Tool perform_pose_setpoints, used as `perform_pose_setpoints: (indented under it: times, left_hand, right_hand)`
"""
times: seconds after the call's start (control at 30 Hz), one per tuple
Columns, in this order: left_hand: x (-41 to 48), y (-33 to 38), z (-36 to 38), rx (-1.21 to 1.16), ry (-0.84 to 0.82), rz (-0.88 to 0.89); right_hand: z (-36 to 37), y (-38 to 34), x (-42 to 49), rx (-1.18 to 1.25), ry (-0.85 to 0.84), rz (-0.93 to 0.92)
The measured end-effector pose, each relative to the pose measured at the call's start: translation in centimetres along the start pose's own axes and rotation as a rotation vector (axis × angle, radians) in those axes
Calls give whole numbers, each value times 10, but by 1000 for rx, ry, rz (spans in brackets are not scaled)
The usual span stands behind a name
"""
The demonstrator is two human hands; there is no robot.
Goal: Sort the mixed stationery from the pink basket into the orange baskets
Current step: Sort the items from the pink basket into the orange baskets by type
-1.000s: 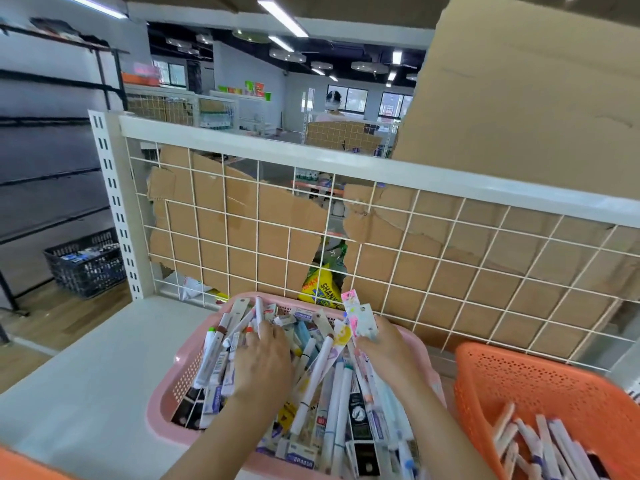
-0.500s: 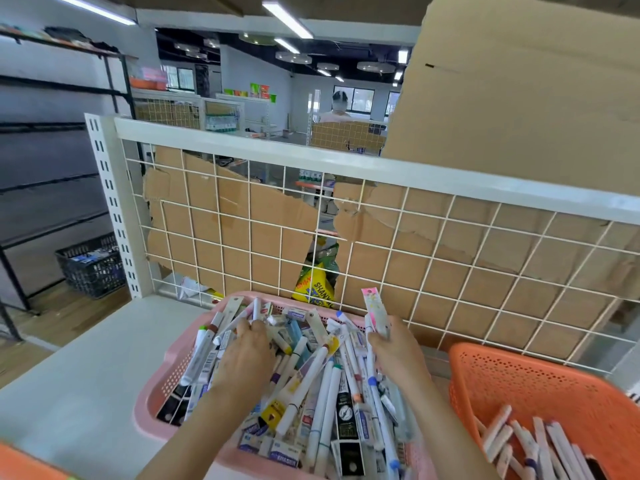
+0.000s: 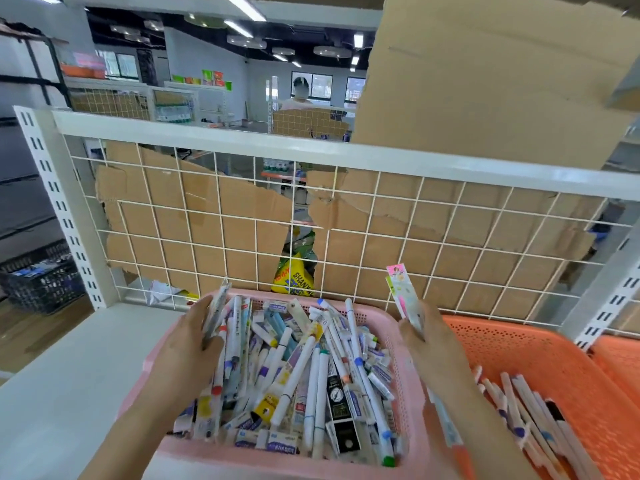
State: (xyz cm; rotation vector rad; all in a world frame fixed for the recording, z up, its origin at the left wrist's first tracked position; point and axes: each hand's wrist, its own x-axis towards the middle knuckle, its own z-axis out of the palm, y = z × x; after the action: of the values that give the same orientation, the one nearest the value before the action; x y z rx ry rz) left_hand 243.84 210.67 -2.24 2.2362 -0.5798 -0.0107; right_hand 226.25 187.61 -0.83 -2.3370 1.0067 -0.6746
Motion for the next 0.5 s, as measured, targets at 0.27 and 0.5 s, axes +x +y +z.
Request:
perform_pose_setpoints:
  times: [0.27,0.5]
  left_hand:
    - [-9,14,3,-138,-50,183]
    - [-20,44,9,-64,-77,327]
  right_hand:
    - [-39,28,-53,-26,191,188]
    - [-76,68,-101,-117,323,309]
